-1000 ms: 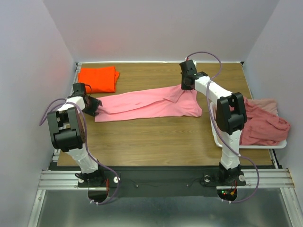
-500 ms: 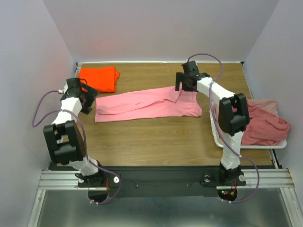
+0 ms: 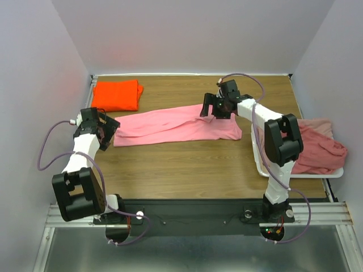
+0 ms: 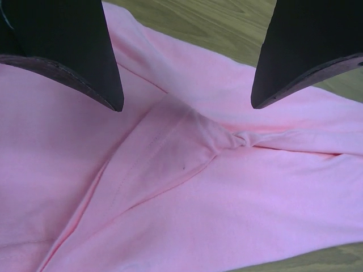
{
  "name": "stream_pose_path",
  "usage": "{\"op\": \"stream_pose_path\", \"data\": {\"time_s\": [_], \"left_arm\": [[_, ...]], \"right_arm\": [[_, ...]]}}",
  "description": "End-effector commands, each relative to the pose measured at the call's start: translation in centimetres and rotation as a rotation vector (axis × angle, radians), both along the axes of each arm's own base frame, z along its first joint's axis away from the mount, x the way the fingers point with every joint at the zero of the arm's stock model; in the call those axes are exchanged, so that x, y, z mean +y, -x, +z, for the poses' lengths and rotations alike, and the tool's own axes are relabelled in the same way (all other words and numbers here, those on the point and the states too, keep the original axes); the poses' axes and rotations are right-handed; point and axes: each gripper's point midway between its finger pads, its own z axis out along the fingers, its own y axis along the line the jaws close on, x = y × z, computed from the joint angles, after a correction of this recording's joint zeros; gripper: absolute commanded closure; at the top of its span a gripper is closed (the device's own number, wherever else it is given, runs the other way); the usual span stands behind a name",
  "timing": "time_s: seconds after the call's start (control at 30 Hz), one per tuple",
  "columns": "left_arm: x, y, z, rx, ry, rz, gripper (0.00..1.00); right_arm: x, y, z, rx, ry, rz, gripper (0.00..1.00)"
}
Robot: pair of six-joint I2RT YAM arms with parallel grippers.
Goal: Fold and stack the t-shirts
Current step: Fold the tshirt
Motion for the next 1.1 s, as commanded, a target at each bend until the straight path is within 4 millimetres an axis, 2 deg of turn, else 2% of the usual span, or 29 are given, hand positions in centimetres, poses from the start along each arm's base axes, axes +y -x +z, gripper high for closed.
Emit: {"op": "stream_pose_path", "data": {"time_s": [0.0, 0.37, 0.47, 0.63, 0.7, 0.73, 0.83, 0.93, 1.07], "left_arm": [[0.2, 1.1, 0.4, -0.027, -0.034, 0.005, 0.02], [1.1, 1.4, -0.1, 0.014, -0.074, 0.026, 0.02], [1.3, 1.5, -0.3, 0.023, -0.086, 0.028, 0.02], [1.2, 1.4, -0.4, 0.023, -0.083, 0.025, 0.02], [1.3, 1.3, -0.4, 0.023, -0.085, 0.027, 0.02], [1.3, 1.3, -0.5, 0.028, -0.086, 0.027, 0.02], [1.4, 1.2, -0.7, 0.039, -0.087, 0.024, 0.02], [1.6, 1.1, -0.8, 0.055, -0.093, 0.023, 0.02], [1.2, 0.7, -0.7, 0.037, -0.075, 0.010, 0.02]], "right_arm": [[2.4, -1.4, 1.1, -0.046, -0.080, 0.047, 0.00], [3.1, -2.7, -1.2, -0.012, -0.088, 0.037, 0.00], [3.3, -3.4, -0.9, -0.027, -0.091, 0.030, 0.00], [4.1, -4.9, 0.8, -0.070, -0.119, 0.033, 0.00], [4.3, -5.5, 0.7, -0.068, -0.126, 0.028, 0.00], [4.6, -6.1, 1.5, -0.089, -0.135, 0.028, 0.00], [5.3, -7.5, 0.7, -0.085, -0.151, 0.025, 0.00], [6.3, -9.7, 0.9, -0.108, -0.180, 0.017, 0.00], [6.9, -12.4, 2.9, -0.182, -0.195, 0.000, 0.00]]}}
